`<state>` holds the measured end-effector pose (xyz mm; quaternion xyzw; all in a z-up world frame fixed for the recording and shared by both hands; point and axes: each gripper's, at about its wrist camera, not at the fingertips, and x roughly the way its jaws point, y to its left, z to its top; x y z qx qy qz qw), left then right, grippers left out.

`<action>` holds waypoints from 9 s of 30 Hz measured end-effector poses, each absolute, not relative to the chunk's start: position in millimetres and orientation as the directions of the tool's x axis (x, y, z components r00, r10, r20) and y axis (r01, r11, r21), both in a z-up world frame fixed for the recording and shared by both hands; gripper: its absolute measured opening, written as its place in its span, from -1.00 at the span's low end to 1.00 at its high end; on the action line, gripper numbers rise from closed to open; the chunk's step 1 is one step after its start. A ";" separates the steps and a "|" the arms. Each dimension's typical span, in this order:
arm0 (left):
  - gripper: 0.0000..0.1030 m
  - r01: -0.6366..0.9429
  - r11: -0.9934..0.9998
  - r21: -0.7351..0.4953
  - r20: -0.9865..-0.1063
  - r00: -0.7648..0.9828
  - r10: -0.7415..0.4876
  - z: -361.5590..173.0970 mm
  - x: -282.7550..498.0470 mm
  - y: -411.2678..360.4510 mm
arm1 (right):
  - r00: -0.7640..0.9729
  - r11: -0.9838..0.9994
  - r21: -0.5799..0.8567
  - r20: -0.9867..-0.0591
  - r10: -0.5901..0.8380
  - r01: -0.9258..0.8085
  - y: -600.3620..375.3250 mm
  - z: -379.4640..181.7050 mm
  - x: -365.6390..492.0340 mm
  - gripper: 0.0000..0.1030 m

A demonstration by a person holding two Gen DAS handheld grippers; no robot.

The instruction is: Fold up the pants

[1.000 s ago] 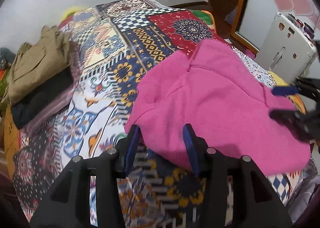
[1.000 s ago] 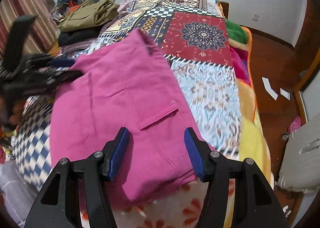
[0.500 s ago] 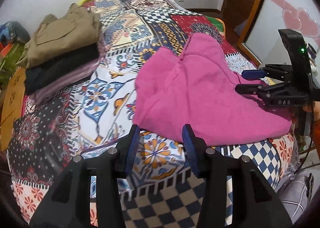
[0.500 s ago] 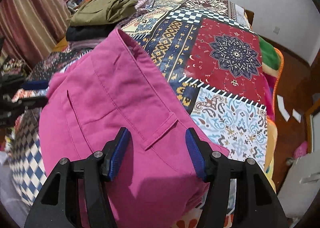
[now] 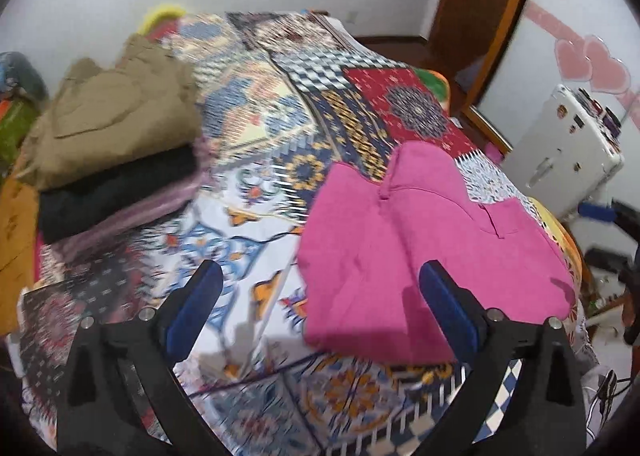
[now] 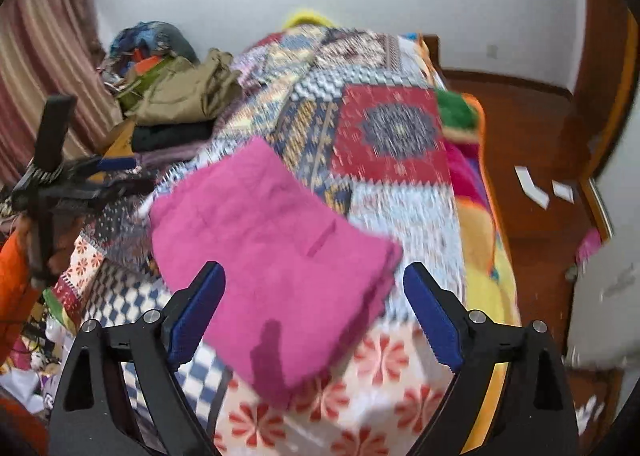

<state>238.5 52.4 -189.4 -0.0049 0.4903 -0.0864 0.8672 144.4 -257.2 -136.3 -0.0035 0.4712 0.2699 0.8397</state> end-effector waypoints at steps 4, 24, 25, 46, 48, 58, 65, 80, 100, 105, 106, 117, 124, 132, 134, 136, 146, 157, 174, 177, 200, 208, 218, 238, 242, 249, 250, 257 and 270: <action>0.94 0.195 0.976 -0.094 -0.888 0.426 -0.171 -214.3 253.1 41.9 | 0.342 0.871 0.339 -0.820 0.459 -0.355 -270.3 -168.9 141.1 0.73; -0.41 0.128 0.974 -0.185 -0.891 0.396 -0.222 -216.8 203.5 47.6 | 0.269 0.812 0.384 -0.806 0.527 -0.440 -243.2 -200.1 170.9 0.29; -0.42 0.116 0.977 -0.180 -0.891 0.401 -0.212 -214.7 198.5 47.6 | 0.263 0.805 0.387 -0.804 0.533 -0.449 -241.1 -200.2 173.7 0.24; 0.19 -0.147 0.978 -0.148 -0.879 0.472 -0.062 -204.3 104.5 119.6 | 0.209 0.697 0.366 -0.778 0.593 -0.616 -178.3 -168.7 147.9 0.16; 0.48 -0.139 0.981 -0.134 -0.865 0.499 -0.047 -199.3 102.1 122.7 | 0.220 0.698 0.354 -0.777 0.590 -0.623 -178.5 -164.3 147.5 0.24; 0.88 -0.162 0.937 -0.311 -0.867 0.452 -0.210 -213.1 131.2 136.6 | 0.241 0.737 0.333 -0.798 0.553 -0.588 -160.9 -174.0 167.8 0.57; 0.88 -0.119 0.936 -0.330 -0.855 0.457 -0.244 -212.6 148.8 124.4 | 0.176 0.727 0.408 -0.796 0.580 -0.553 -160.9 -191.2 177.9 0.57; 0.45 -0.143 0.923 -0.358 -0.835 0.491 -0.247 -228.4 150.1 116.4 | 0.125 0.673 0.506 -0.743 0.658 -0.539 -166.9 -197.1 172.2 0.11; -0.69 -0.097 0.954 -0.283 -0.810 0.557 -0.183 -187.0 138.7 105.4 | 0.239 0.654 0.428 -0.691 0.682 -0.624 -155.7 -153.6 160.4 -0.55; -0.71 -0.076 0.960 -0.271 -0.785 0.595 -0.175 -166.2 136.9 102.9 | 0.269 0.649 0.407 -0.673 0.689 -0.643 -154.3 -137.9 161.8 -0.56; -0.71 -0.072 0.961 -0.268 -0.779 0.604 -0.172 -161.1 136.2 102.7 | 0.279 0.648 0.400 -0.668 0.690 -0.648 -153.8 -133.6 162.0 -0.56; -0.71 -0.060 0.972 -0.227 -0.711 0.692 -0.123 -108.1 154.8 119.0 | 0.369 0.636 0.335 -0.593 0.715 -0.695 -136.9 -83.4 178.9 -0.57; -0.72 -0.084 0.975 -0.206 -0.656 0.751 -0.073 -72.4 179.0 151.0 | 0.421 0.616 0.293 -0.516 0.746 -0.731 -106.0 -50.3 201.4 -0.57; -0.71 -0.134 0.973 -0.186 -0.605 0.796 -0.005 -38.1 214.7 202.8 | 0.445 0.586 0.256 -0.444 0.778 -0.769 -57.8 -26.3 234.7 -0.57; -0.71 -0.148 0.973 -0.178 -0.603 0.797 0.011 -36.6 223.7 215.4 | 0.444 0.578 0.250 -0.434 0.784 -0.777 -44.2 -23.5 243.6 -0.57; -0.71 -0.161 0.974 -0.160 -0.599 0.800 0.034 -36.1 232.0 226.2 | 0.440 0.570 0.249 -0.426 0.790 -0.783 -30.1 -22.4 253.4 -0.57; -0.71 -0.212 0.969 -0.127 -0.612 0.785 0.092 -53.4 284.9 291.9 | 0.431 0.558 0.241 -0.425 0.796 -0.794 37.1 -33.3 299.7 -0.57; -0.71 -0.268 0.951 -0.151 -0.641 0.759 0.112 -96.4 349.7 358.9 | 0.430 0.583 0.281 -0.453 0.781 -0.762 82.7 -76.6 334.5 -0.57; 0.08 -0.382 0.913 -0.140 -0.694 0.696 0.185 -158.3 364.1 391.8 | 0.367 0.639 0.284 -0.626 0.688 -0.715 98.4 -134.7 354.5 -0.21; 0.21 -0.403 0.905 -0.137 -0.693 0.691 0.203 -154.4 358.6 395.0 | 0.418 0.682 0.248 -0.632 0.652 -0.688 86.6 -129.1 353.7 0.24; 0.39 -0.284 0.958 -0.034 -0.382 0.889 0.250 30.5 187.3 256.4 | 0.622 0.668 0.127 -0.272 0.734 -0.733 -30.7 63.9 210.3 0.31; 0.57 -0.234 0.972 -0.006 -0.198 0.953 0.229 86.2 93.1 182.4 | 0.654 0.672 0.103 -0.160 0.739 -0.734 -73.6 101.5 142.8 0.32; 0.81 -0.216 0.976 -0.002 -0.131 0.968 0.214 90.0 24.7 123.8 | 0.687 0.695 0.100 -0.102 0.719 -0.712 -109.5 94.0 81.1 0.58; 1.00 -0.218 0.976 -0.015 -0.138 0.967 0.214 56.4 -11.3 101.5 | 0.746 0.750 0.053 -0.086 0.661 -0.659 -111.6 74.3 49.3 1.00; 1.00 -0.224 0.974 -0.030 -0.142 0.966 0.218 53.2 -11.6 104.2 | 0.746 0.752 0.042 -0.096 0.659 -0.658 -111.7 71.1 46.1 1.00; 1.00 -0.226 0.974 -0.029 -0.147 0.964 0.220 50.4 -10.4 105.9 | 0.744 0.750 0.038 -0.103 0.661 -0.661 -111.4 70.0 43.0 1.00; 1.00 -0.225 0.974 -0.031 -0.146 0.965 0.219 49.7 -10.9 106.2 | 0.743 0.749 0.038 -0.103 0.661 -0.661 -111.8 70.1 42.9 1.00; 1.00 -0.223 0.974 -0.034 -0.151 0.965 0.216 47.3 -10.1 107.0 | 0.743 0.749 0.031 -0.108 0.661 -0.662 -112.7 71.6 42.2 1.00; 1.00 -0.219 0.975 -0.034 -0.150 0.966 0.212 43.5 -9.6 108.2 | 0.745 0.752 0.038 -0.112 0.657 -0.658 -115.0 75.6 43.0 1.00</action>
